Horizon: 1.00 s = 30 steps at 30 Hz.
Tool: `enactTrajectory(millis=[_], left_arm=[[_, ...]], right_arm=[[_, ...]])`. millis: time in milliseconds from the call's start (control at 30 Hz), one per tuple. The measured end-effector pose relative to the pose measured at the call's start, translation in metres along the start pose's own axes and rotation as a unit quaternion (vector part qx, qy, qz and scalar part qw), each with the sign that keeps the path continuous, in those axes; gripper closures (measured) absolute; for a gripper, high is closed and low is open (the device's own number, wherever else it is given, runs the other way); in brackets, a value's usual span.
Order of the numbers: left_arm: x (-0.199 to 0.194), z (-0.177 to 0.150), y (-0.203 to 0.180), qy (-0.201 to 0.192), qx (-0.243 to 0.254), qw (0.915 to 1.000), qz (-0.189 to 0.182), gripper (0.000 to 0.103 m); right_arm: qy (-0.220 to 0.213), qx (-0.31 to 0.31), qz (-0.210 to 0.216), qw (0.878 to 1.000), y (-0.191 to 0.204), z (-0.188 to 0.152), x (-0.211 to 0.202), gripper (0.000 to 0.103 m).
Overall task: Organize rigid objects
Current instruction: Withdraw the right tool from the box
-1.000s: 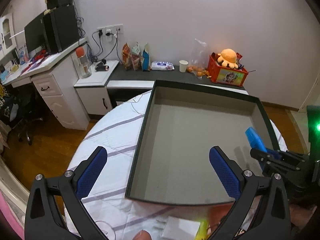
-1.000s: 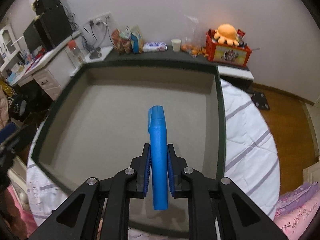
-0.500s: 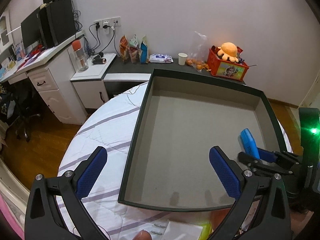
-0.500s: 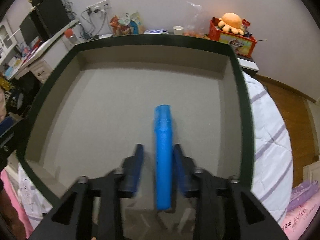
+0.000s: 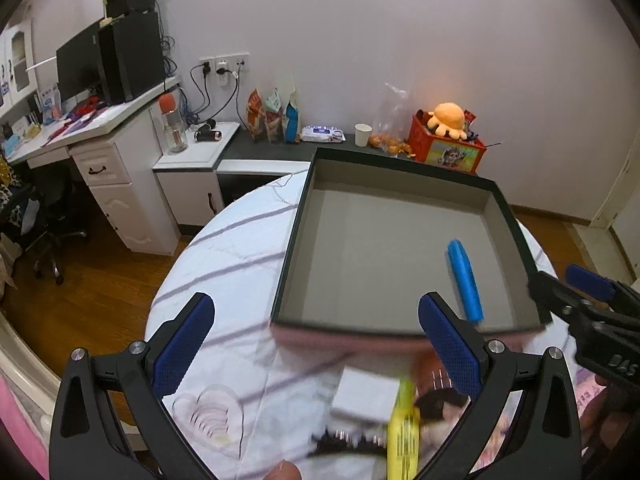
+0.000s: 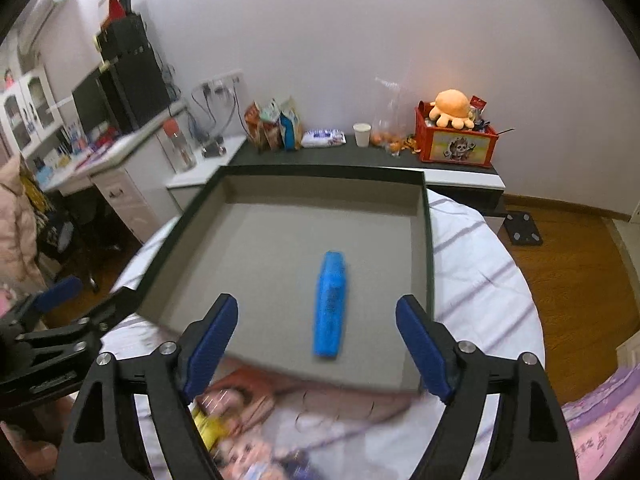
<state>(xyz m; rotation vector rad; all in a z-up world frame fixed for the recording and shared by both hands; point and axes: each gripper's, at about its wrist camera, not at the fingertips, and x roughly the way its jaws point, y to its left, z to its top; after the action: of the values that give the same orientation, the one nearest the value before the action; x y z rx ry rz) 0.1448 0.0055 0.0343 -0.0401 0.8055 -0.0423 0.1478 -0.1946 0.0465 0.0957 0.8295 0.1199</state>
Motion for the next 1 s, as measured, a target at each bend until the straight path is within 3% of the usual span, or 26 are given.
enactTrajectory(millis=[133,233,567,767,1000], left_arm=[[-0.023,-0.023,0.005,-0.005,0.002,1.0,0.005,0.0],[-0.035,-0.043,0.006,-0.003,0.005,1.0,0.0,0.0],[-0.048,-0.086,0.007,0.014,0.01,0.9996,0.021,0.0],[-0.042,-0.096,-0.01,0.029,0.011,0.9987,0.04,0.0],[-0.024,-0.103,-0.028,0.058,0.018,0.9977,0.029,0.0]], right_arm=[[-0.013,0.012,0.0,1.0,0.004,-0.022,-0.027,0.016],[-0.012,0.018,0.004,1.0,0.006,-0.046,-0.044,0.0],[-0.021,0.044,0.016,0.999,-0.011,-0.09,-0.066,0.0],[-0.011,0.04,0.044,0.998,-0.018,-0.095,-0.051,0.0],[0.01,0.03,0.05,0.998,-0.027,-0.09,-0.037,0.0]])
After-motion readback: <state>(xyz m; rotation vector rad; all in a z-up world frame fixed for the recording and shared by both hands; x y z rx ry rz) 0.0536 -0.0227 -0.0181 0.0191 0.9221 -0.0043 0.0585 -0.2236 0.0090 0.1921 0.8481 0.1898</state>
